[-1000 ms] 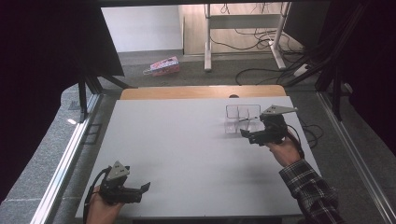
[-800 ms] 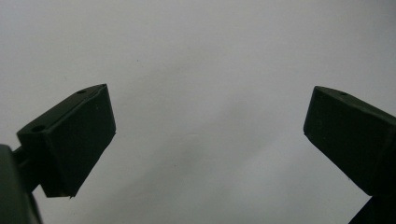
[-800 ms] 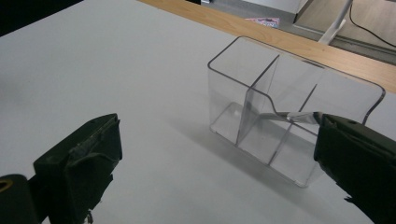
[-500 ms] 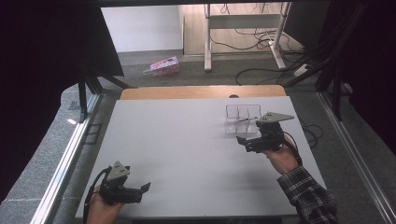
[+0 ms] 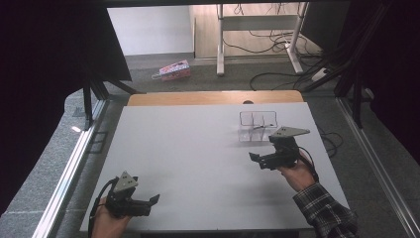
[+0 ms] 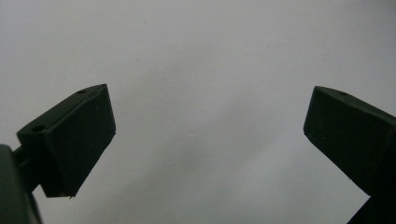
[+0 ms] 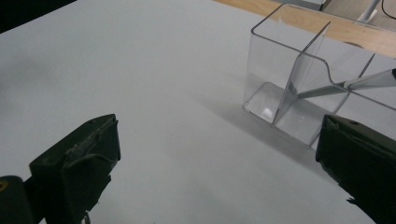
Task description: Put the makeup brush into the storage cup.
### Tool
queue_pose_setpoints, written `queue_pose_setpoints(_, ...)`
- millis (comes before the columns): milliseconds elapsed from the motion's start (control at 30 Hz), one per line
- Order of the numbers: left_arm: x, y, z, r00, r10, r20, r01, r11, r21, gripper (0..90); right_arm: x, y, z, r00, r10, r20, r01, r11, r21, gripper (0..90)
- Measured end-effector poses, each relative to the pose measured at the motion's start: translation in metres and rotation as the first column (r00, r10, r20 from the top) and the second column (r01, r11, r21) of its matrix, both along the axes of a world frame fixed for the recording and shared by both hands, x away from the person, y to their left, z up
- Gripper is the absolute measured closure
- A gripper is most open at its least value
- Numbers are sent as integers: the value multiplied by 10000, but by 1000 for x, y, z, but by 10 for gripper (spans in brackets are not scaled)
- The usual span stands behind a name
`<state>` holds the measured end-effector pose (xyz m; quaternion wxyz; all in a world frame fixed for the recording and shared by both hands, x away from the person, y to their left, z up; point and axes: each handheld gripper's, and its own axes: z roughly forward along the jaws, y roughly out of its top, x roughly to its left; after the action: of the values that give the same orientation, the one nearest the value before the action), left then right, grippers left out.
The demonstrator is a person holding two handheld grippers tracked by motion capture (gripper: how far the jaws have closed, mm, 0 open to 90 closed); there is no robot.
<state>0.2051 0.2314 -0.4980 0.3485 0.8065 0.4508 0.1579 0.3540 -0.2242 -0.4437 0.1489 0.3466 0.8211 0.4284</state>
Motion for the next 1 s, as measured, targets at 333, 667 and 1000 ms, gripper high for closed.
queue_pose_setpoints(333,0,-1,0,10000,22,26,-22,10000,6,27,-10,0,-5,9998,126,-136,-129,9998,-176,0)
queue_pose_setpoints(667,0,-1,0,10000,-2,38,2,10000,20,27,-18,-2,-9,9994,73,-336,-80,9997,-229,0)
queue_pose_setpoints(1000,0,-1,0,10000,-21,39,20,10000,32,27,-28,-6,-11,9994,1,-354,-11,9996,-283,0)
